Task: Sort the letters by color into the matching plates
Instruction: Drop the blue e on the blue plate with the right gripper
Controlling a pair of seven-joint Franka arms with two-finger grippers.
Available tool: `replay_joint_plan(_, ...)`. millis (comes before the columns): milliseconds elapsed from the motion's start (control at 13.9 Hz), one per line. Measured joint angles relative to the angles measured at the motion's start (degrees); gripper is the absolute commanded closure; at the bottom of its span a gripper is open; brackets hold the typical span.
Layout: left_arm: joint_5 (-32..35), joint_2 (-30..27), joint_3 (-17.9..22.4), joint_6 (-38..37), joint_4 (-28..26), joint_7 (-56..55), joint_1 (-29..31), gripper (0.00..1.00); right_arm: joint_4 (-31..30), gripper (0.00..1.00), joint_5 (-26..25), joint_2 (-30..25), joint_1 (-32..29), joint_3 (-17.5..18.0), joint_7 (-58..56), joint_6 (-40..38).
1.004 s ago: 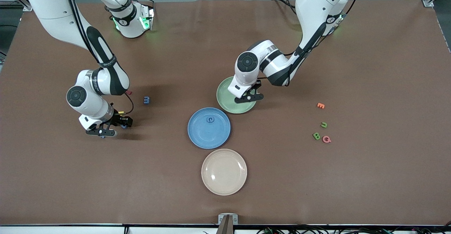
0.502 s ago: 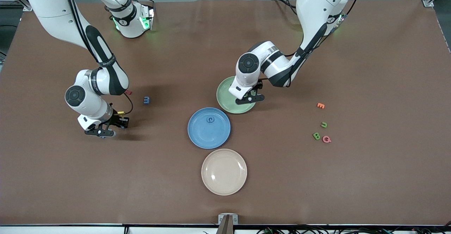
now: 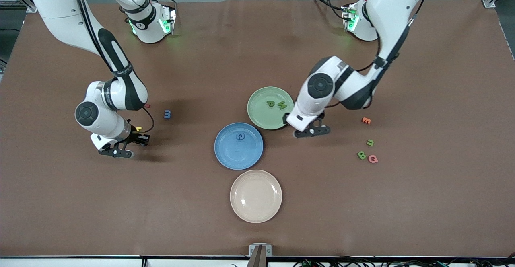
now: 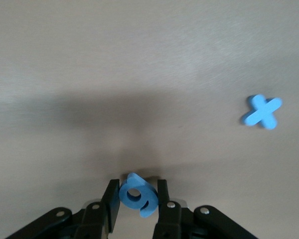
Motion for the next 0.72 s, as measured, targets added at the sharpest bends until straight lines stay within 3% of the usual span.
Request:
replay_joint_plan(287, 0.02, -0.29, 0.18, 0.0, 0.05, 7.35, 7.31, 0.01, 6.64, 0.99, 0.02, -0.43, 5.78, 0.45, 12.86, -9.14)
replay_joint_plan(502, 0.61, -0.27, 0.8, 0.0, 0.05, 10.4, 11.28, 0.01, 11.13, 0.99, 0.11, -0.47, 12.44, 0.72, 27.11, -10.79)
replay_joint_plan(717, 6.59, 0.35, 0.98, 0.0, -0.11, 10.67, 14.89, 0.01, 16.46, 0.98, 2.46, 0.03, 19.09, 0.82, 40.11, -11.83)
